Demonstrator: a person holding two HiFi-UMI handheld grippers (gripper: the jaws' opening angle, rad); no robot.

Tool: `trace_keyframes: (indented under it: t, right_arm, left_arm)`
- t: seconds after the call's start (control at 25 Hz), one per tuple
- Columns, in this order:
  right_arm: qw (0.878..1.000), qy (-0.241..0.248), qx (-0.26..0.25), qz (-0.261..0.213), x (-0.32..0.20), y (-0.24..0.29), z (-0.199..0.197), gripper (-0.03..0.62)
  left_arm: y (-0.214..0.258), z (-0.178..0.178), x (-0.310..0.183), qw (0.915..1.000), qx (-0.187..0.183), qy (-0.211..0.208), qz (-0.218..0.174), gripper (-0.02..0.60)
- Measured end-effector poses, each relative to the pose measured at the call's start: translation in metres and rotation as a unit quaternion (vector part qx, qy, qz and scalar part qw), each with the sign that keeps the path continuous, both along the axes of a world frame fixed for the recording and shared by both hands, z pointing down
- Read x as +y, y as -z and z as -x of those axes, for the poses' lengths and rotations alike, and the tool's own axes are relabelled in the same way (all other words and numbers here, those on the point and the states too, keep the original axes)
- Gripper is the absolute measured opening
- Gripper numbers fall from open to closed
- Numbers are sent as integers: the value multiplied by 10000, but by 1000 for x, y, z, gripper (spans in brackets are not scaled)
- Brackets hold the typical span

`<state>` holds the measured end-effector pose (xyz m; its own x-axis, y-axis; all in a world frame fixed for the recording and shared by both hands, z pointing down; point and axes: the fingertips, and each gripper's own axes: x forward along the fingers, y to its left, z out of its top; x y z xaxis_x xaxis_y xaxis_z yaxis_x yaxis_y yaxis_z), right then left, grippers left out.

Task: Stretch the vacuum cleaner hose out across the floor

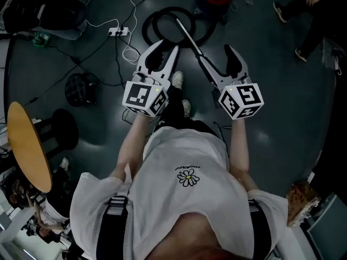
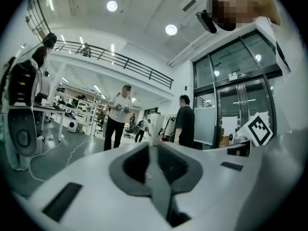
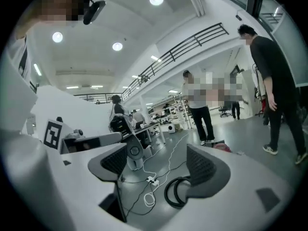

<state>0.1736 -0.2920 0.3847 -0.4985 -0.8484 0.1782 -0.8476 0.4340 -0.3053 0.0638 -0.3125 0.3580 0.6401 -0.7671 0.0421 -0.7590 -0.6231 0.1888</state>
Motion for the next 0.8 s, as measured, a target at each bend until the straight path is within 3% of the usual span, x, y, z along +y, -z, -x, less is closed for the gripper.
trace_keyframes:
  t: [0.04, 0.08, 0.12, 0.2, 0.32, 0.52, 0.56, 0.64, 0.72, 0.8]
  right_arm:
    - [9998, 105, -29, 169, -15, -9, 0, 396]
    - [9992, 150, -46, 370, -31, -19, 0, 392]
    - [9984, 94, -33, 554, -49, -28, -4, 302]
    - [9968, -162, 19, 780, -91, -45, -16, 28]
    - [9943, -74, -20, 1062, -159, -69, -21, 15]
    - [9895, 697, -305, 1225, -262, -118, -3, 18]
    - [9902, 748, -168, 1168, -283, -134, -4, 46]
    - [9922, 762, 327, 936, -327, -177, -8, 371]
    - [9881, 977, 713, 952, -371, -249, -6, 456]
    - [9799, 1301, 769, 1305, -415, -351, 0, 457]
  left_arm:
    - [-7, 1, -18, 9999, -66, 92, -1, 5]
    - [-16, 1, -37, 9998, -125, 140, 41, 5]
    - [-26, -1, -57, 9997, -172, 145, 111, 5]
    - [-46, -8, -100, 9993, -218, 139, 273, 5]
    - [-74, -14, -170, 9976, -344, 243, 547, 5]
    - [-131, -9, -274, 9948, -253, 553, 814, 7]
    - [-149, -12, -290, 9938, -277, 588, 904, 11]
    - [-199, -22, -326, 9908, -329, 582, 1176, 112]
    - [-272, -30, -370, 9873, -416, 601, 1410, 192]
    - [-359, -32, -416, 9836, -628, 741, 1518, 221]
